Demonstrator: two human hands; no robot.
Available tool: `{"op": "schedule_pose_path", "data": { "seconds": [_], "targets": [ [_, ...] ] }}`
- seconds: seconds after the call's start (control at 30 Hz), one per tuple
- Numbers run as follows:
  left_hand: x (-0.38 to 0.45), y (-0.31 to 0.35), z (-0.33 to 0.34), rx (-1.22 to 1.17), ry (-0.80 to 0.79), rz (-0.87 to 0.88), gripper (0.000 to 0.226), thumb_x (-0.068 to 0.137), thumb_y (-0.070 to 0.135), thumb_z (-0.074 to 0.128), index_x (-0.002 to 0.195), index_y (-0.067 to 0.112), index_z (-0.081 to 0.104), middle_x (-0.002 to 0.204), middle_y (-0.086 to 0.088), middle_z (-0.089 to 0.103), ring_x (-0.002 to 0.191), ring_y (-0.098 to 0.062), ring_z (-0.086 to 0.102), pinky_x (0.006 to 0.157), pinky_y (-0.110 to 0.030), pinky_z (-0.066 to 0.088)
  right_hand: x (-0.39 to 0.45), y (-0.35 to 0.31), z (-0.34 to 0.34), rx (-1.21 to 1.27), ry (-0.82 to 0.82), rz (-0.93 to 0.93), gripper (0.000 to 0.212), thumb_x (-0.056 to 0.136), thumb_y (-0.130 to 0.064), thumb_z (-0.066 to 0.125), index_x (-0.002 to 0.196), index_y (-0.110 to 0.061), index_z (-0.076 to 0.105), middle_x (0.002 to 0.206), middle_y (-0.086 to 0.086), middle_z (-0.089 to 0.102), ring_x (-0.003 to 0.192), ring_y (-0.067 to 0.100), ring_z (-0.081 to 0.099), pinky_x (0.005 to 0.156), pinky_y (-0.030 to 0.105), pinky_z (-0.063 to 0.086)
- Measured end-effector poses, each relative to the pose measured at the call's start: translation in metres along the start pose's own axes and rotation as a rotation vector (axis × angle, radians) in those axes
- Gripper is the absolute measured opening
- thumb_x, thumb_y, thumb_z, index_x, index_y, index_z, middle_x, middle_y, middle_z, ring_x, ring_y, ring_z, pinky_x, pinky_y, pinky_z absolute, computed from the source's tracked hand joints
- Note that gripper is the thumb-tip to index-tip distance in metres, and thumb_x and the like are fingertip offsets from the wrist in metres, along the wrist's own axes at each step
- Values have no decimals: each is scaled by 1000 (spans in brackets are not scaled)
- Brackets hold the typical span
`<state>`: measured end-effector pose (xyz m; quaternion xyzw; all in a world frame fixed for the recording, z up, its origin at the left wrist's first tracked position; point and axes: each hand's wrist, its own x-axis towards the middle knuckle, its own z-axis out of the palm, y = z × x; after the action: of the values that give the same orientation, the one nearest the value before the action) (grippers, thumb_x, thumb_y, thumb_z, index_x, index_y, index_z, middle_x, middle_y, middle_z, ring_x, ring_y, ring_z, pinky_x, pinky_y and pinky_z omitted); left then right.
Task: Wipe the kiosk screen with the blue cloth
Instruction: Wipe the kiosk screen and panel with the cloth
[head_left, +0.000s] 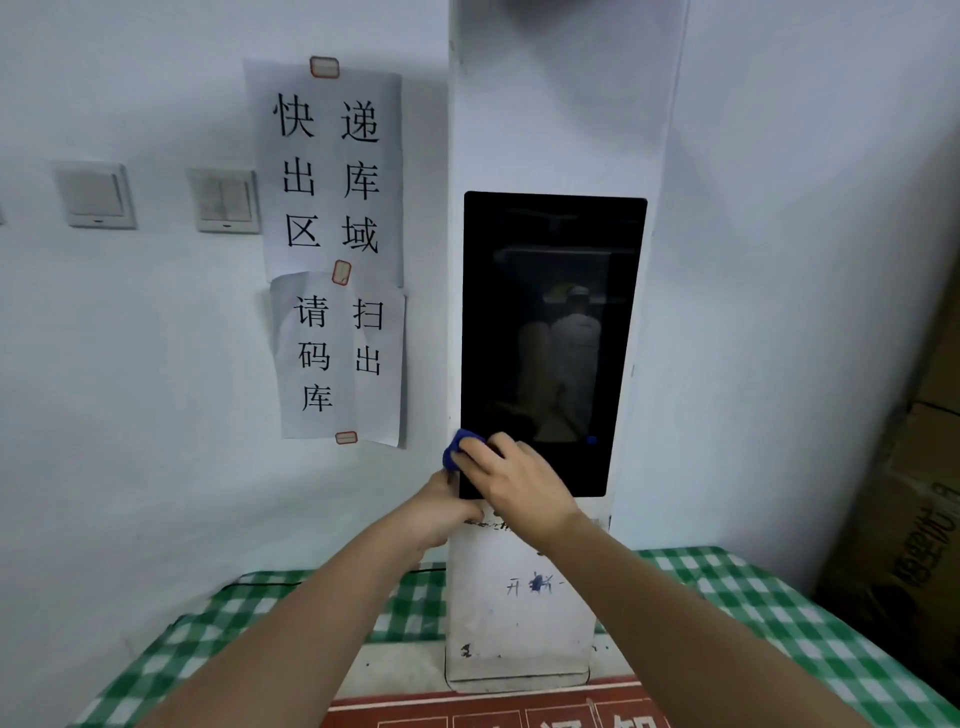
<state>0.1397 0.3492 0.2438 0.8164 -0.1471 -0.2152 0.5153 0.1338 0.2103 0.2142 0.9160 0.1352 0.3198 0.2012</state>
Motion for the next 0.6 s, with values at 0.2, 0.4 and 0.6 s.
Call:
{"op": "schedule_pose_path", "data": {
  "seconds": [0.2,0.4,0.6],
  "targets": [
    [-1,4,1,13,-42,-32,27,89,2,49,112,15,50,80,8,43,69,-3,39,61,-19,35,5,1,-4,83,74,196,84,45,3,80,125,-8,58,124,6,54,80,23,54,63,30,52],
    [-4,2,3,7,-64,-90,17,87,9,46,103,16,48,104,-2,43,93,-17,38,64,-20,35,-15,-3,11,7,-29,-20,68,52,-10,80,119,-12,63,112,3,56,76,21,53,60,29,48],
    [-4,3,1,-31,-1,-93,12,90,5,47,90,17,47,81,4,43,72,-7,37,62,-20,33,-6,7,0,76,88,193,77,49,5,76,124,-7,59,121,8,57,79,24,54,63,33,52]
  ]
}}
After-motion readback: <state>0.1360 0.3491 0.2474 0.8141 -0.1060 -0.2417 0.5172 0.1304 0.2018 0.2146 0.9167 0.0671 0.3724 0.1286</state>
